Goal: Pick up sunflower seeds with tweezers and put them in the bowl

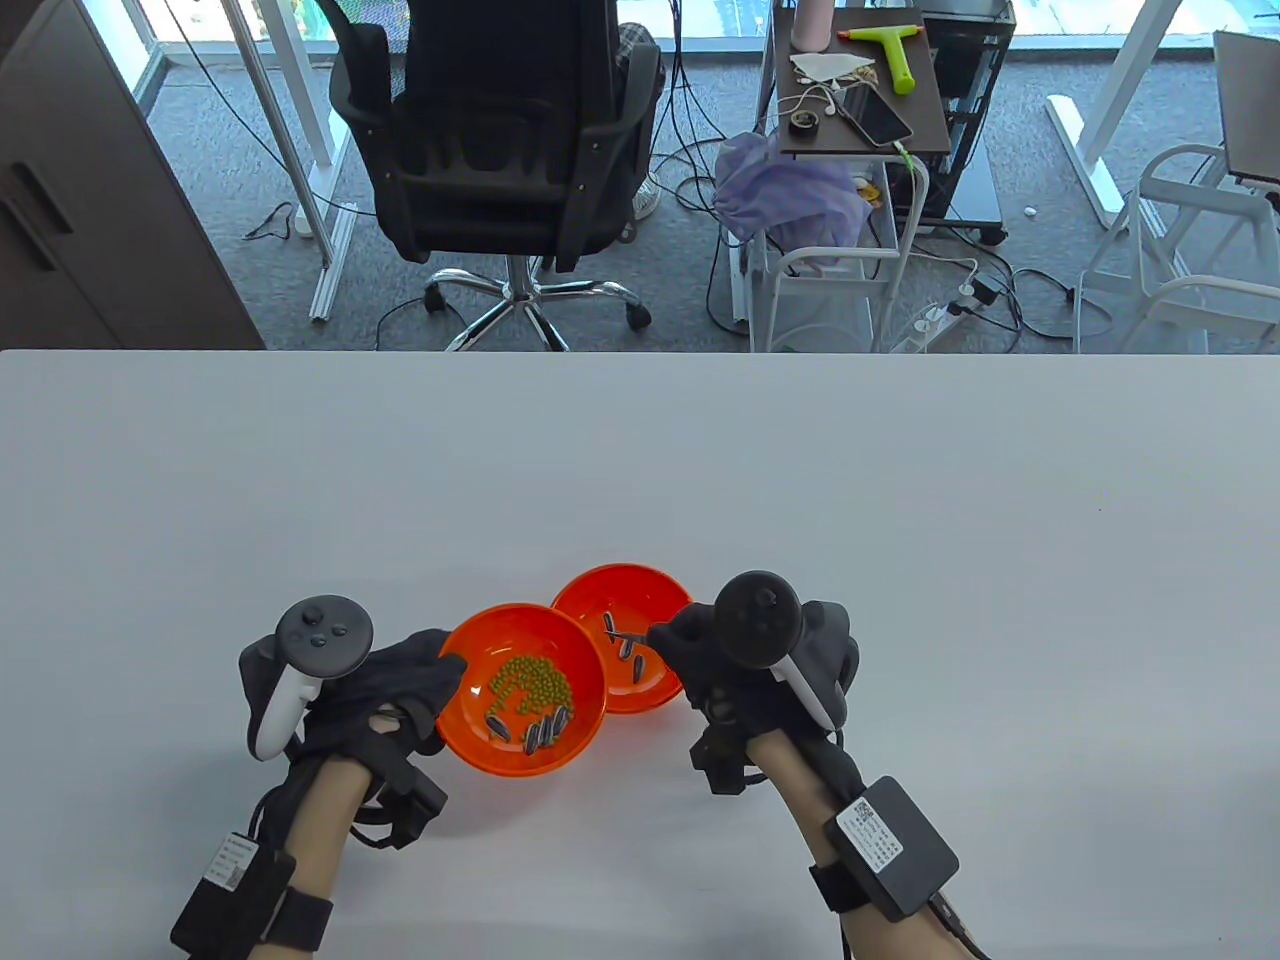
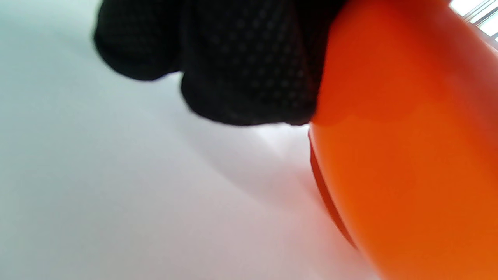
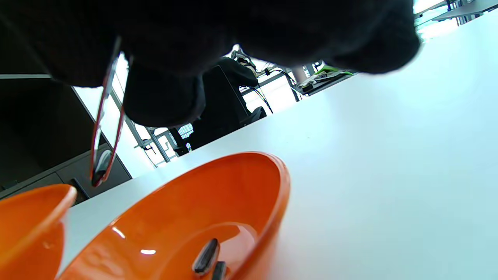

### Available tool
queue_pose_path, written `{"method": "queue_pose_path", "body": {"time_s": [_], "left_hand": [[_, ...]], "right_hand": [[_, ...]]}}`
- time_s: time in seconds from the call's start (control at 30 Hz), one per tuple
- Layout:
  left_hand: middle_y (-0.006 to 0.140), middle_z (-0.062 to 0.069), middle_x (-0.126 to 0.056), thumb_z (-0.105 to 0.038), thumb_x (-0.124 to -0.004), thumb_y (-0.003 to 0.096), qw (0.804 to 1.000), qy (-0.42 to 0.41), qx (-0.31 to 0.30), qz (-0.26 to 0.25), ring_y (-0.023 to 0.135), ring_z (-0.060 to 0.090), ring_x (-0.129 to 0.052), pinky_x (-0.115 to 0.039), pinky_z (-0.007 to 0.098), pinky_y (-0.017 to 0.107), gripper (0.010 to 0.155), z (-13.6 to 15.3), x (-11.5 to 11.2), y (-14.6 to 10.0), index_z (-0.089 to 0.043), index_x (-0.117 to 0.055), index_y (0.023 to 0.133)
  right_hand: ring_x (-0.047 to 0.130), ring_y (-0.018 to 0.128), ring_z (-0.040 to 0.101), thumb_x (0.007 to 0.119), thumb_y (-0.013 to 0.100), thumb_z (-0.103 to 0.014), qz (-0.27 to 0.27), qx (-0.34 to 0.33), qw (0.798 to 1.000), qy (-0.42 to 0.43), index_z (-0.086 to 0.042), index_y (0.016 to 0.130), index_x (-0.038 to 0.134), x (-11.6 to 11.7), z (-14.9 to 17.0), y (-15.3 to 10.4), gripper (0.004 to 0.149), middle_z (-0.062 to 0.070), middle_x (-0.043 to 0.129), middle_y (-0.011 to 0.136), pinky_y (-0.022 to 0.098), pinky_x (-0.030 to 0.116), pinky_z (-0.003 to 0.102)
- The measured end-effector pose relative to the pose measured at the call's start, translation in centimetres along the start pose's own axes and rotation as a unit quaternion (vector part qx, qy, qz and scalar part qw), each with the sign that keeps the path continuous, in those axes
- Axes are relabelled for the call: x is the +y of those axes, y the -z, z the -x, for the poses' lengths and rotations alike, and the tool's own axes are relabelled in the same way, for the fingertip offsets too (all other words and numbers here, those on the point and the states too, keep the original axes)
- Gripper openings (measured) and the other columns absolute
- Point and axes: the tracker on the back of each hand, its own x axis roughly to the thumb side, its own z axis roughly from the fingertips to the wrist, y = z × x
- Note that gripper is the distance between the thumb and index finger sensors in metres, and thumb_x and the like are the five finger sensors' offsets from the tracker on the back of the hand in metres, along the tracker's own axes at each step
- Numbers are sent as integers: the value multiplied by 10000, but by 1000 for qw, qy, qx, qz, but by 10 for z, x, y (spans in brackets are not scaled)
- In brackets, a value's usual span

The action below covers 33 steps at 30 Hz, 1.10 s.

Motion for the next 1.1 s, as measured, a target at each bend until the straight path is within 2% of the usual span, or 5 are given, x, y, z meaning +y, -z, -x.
{"method": "queue_pose_path", "body": {"time_s": [0.3, 0.7, 0.83, 1.1], "left_hand": [[466, 54, -1046, -416, -770, 473, 1000, 1, 0, 1, 195, 154, -1057, -932, 410, 317, 492, 0, 1, 0, -182, -836, 900], [467, 54, -1046, -416, -769, 474, 1000, 1, -1, 1, 196, 155, -1057, -930, 410, 319, 491, 1, 0, 0, -180, -836, 899], [466, 56, -1046, -415, -770, 473, 1000, 2, -1, 0, 196, 155, -1057, -930, 412, 319, 489, 1, 0, 0, -181, -838, 898], [466, 54, -1047, -416, -770, 473, 1000, 2, -1, 0, 195, 155, -1057, -930, 411, 320, 492, 1, 0, 0, -181, -837, 900]], "right_hand": [[943, 88, 118, 907, 293, -504, -29, 15, 999, -38, -233, 425, 1104, 17, 11, 6, 360, -151, 951, 175, 307, 899, 363], [947, 90, 116, 899, 297, -524, -43, 13, 995, -85, -237, 441, 1100, 25, 8, 4, 379, -156, 954, 183, 305, 898, 363], [949, 93, 117, 896, 298, -529, -35, 12, 995, -95, -238, 450, 1098, 23, 5, 2, 385, -156, 955, 188, 307, 897, 367], [950, 99, 116, 886, 298, -539, 8, -7, 1000, -27, -246, 460, 1093, 6, -6, -5, 394, -159, 955, 193, 312, 896, 366]]}}
